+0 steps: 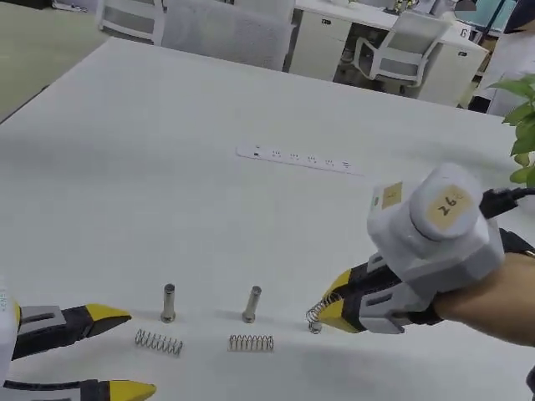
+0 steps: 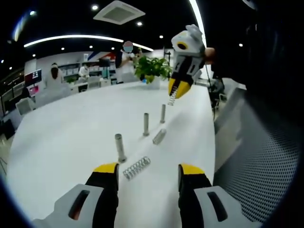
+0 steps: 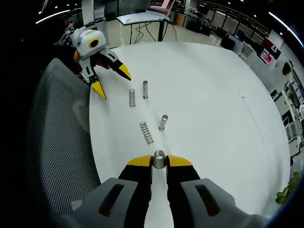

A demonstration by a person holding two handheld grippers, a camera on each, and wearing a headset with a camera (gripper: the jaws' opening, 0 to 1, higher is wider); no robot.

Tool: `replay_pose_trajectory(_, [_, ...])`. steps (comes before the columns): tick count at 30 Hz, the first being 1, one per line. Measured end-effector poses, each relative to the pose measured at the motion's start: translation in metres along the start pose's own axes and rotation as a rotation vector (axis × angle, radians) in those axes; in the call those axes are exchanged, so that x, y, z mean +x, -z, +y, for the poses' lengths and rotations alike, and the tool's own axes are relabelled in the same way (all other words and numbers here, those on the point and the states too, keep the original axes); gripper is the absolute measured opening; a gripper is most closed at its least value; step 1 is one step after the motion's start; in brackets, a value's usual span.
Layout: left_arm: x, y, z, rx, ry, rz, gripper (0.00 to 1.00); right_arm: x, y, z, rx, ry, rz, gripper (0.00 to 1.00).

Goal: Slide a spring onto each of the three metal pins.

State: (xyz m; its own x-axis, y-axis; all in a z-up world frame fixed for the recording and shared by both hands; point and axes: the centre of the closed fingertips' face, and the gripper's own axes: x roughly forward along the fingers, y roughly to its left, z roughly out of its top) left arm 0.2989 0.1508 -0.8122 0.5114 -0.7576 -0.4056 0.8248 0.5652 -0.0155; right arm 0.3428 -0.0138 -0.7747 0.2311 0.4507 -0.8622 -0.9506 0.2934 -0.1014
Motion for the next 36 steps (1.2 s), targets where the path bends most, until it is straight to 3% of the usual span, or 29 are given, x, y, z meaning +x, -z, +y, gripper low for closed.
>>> replay_pose_trajectory(9, [0.0,0.0,0.001,0.0,-0.003,0.003,0.46,-0.004,0.006,-0.013,0.006,0.03,0.027,0.08])
replay_pose_trajectory(13, [-0.001,0.0,0.001,0.001,-0.006,0.005,0.47,-0.001,0.014,-0.025,0.011,0.058,0.068,0.08])
replay_pose_trajectory(19, [-0.002,0.0,0.002,-0.001,-0.01,0.005,0.47,0.006,0.021,-0.034,0.014,0.06,0.097,0.08])
replay_pose_trajectory(36, [-0.001,0.002,-0.001,0.002,-0.003,0.015,0.47,0.02,0.025,-0.033,0.012,0.017,0.134,0.08])
